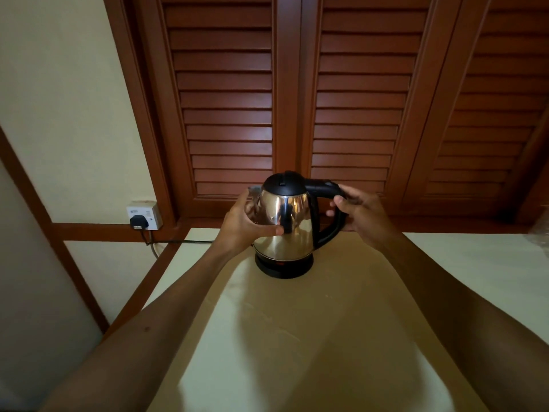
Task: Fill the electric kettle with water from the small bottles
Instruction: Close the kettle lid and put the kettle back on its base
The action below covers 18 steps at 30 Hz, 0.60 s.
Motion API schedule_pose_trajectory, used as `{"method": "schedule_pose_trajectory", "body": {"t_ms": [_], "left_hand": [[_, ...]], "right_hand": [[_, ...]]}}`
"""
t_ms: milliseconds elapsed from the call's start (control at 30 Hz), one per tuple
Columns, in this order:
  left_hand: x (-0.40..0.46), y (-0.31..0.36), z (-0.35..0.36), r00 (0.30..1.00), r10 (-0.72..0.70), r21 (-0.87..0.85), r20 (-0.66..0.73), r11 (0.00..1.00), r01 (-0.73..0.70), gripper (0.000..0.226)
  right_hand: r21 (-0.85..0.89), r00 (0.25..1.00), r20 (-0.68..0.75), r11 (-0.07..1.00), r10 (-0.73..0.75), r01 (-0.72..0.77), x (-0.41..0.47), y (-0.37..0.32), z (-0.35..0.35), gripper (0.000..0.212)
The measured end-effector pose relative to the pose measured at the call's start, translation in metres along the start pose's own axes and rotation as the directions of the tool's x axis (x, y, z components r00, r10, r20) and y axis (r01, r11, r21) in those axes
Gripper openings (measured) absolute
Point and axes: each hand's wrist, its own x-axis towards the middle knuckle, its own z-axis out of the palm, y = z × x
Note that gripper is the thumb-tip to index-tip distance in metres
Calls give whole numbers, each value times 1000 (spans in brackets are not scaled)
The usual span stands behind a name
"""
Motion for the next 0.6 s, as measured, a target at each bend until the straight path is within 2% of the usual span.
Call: {"method": "schedule_pose_trajectory", "body": {"t_ms": [133,433,600], "left_hand": [[-1,-2,1,1000,2,-16,10,1000,-1,106],[-15,0,19,990,47,32,-129,999,-43,102],[-13,-2,12,995,51,-15,-85,998,-53,102]], "right_hand": [[-4,999,24,1000,25,-25,2,-3,-2,35],[26,992,78,995,96,-99,13,-11,-1,42],[5,998,27,998,57,-57,9,-7,1,39]]}}
